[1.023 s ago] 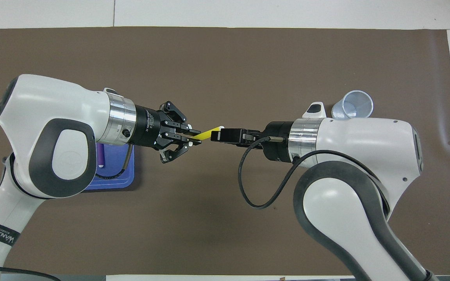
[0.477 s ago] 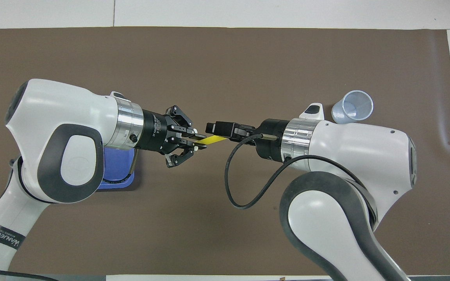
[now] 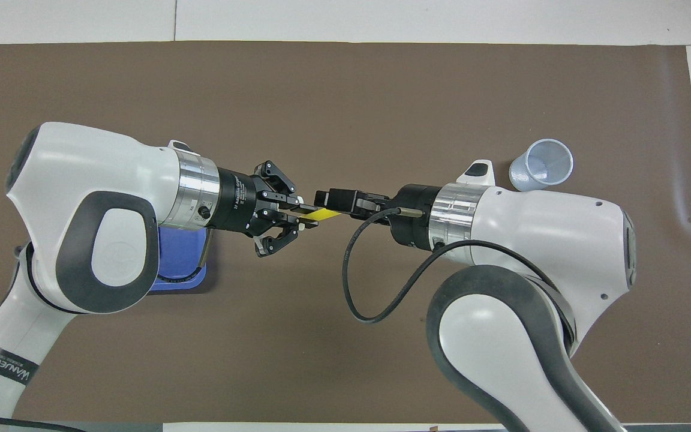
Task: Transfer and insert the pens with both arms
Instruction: 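Bring the yellow pen toward the right gripper and grasp its end, then open the left gripper while the right gripper pulls the yellow pen away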
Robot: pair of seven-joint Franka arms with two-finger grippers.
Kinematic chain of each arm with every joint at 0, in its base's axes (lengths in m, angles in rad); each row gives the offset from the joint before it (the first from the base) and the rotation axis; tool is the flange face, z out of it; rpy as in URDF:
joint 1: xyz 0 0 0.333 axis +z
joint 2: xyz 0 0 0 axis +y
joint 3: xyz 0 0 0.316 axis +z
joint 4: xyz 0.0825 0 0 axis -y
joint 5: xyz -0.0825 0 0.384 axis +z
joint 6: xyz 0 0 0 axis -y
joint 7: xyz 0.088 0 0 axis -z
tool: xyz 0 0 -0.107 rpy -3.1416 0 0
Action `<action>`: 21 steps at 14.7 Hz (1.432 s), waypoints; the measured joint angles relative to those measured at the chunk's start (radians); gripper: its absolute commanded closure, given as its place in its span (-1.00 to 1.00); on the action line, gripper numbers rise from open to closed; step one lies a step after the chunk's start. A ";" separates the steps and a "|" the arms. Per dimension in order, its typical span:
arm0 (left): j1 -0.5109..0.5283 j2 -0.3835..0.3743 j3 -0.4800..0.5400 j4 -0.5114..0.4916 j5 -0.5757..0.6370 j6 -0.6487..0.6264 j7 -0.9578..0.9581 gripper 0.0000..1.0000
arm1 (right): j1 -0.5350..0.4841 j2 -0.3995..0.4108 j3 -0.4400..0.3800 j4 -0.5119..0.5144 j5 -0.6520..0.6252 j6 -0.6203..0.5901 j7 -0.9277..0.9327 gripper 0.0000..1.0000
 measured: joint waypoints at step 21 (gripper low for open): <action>0.003 -0.026 0.017 -0.005 -0.002 0.042 0.000 -1.00 | 0.000 0.002 0.001 -0.006 -0.001 0.003 -0.001 1.00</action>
